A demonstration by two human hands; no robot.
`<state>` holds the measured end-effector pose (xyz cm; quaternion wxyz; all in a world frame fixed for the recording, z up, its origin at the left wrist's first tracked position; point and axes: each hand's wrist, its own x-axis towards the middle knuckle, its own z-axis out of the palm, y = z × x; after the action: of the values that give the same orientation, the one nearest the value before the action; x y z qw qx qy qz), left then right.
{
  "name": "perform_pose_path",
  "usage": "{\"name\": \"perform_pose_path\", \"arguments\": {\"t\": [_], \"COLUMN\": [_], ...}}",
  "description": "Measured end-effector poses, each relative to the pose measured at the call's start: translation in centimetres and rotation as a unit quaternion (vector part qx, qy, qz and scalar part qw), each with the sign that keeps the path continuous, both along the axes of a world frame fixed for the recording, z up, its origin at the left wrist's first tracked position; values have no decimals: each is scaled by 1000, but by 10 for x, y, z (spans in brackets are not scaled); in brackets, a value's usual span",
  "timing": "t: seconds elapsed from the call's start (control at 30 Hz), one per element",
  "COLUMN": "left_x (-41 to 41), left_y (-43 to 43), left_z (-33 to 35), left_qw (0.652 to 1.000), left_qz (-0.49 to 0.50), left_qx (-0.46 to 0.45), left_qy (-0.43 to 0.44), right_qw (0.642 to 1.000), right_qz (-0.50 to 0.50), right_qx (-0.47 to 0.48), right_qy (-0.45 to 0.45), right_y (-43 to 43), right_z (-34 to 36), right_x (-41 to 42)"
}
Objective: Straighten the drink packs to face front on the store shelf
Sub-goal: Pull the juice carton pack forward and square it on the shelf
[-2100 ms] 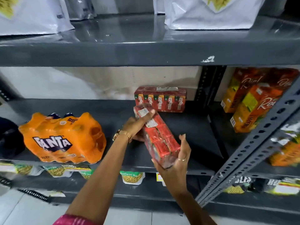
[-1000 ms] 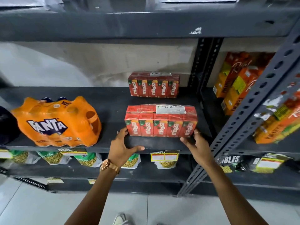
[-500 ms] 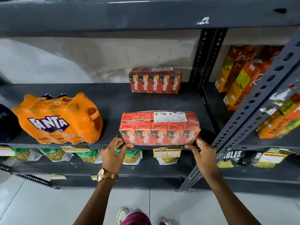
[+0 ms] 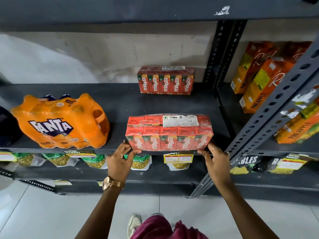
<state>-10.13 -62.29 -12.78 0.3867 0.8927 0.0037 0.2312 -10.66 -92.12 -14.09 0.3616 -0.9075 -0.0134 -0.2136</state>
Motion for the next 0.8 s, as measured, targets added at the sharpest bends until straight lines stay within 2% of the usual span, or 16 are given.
{"name": "perform_pose_path", "arguments": {"t": [0.2, 0.57, 0.8], "left_x": [-1, -2, 0], "left_y": [-1, -2, 5], "left_z": [4, 5, -2], "left_qw": [1000, 999, 998], "left_qz": [3, 31, 12], "left_qx": [13, -32, 18], "left_qy": [-10, 16, 58], "right_qw": [1000, 1000, 997], "right_qz": [0, -7, -55], "right_qx": [-5, -7, -27], "right_qy": [2, -9, 38], "right_y": [-1, 6, 14], "right_z": [-2, 1, -14], "right_x": [1, -2, -6]}}
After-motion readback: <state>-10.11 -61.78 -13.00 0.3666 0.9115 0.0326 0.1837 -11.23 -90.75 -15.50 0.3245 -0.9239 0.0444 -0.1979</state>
